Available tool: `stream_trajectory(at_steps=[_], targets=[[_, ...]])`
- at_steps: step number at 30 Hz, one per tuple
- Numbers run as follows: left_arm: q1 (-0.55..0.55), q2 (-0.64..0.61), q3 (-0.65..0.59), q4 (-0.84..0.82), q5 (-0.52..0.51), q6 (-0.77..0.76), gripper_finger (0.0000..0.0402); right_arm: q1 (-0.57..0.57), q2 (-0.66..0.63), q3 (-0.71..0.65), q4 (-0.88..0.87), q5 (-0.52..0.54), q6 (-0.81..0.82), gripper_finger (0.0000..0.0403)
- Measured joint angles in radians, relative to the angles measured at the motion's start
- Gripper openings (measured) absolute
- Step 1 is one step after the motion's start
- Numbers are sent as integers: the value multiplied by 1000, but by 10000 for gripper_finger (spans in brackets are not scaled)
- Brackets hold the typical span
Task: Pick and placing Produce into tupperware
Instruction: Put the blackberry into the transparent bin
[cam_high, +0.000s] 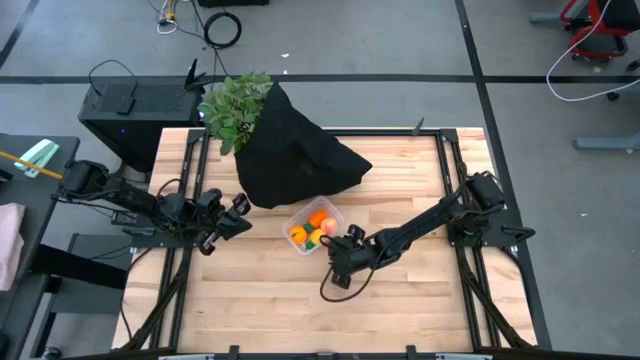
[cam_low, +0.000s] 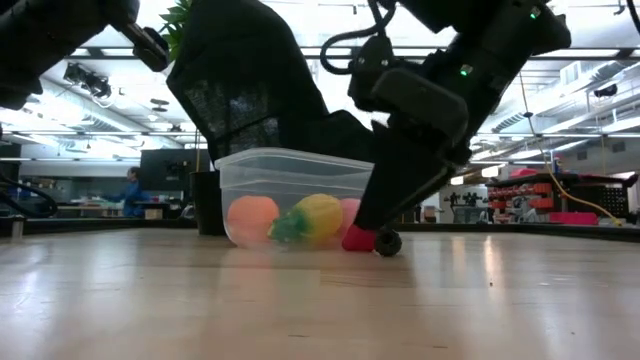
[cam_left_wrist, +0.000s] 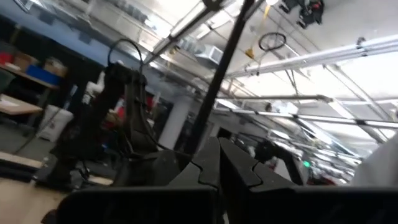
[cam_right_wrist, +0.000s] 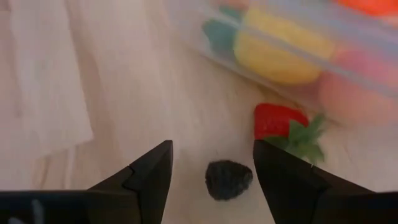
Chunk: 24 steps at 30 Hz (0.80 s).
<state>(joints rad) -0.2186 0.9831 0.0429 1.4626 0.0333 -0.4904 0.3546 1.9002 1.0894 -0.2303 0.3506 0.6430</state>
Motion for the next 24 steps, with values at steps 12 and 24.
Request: stream_trajectory(at_steps=[12, 24], targets=[[56, -5, 0, -19, 117, -78, 27, 2, -1, 16, -71, -11, 86, 221], [60, -5, 0, -19, 123, -77, 13, 7, 2, 16, -73, -37, 89, 209]])
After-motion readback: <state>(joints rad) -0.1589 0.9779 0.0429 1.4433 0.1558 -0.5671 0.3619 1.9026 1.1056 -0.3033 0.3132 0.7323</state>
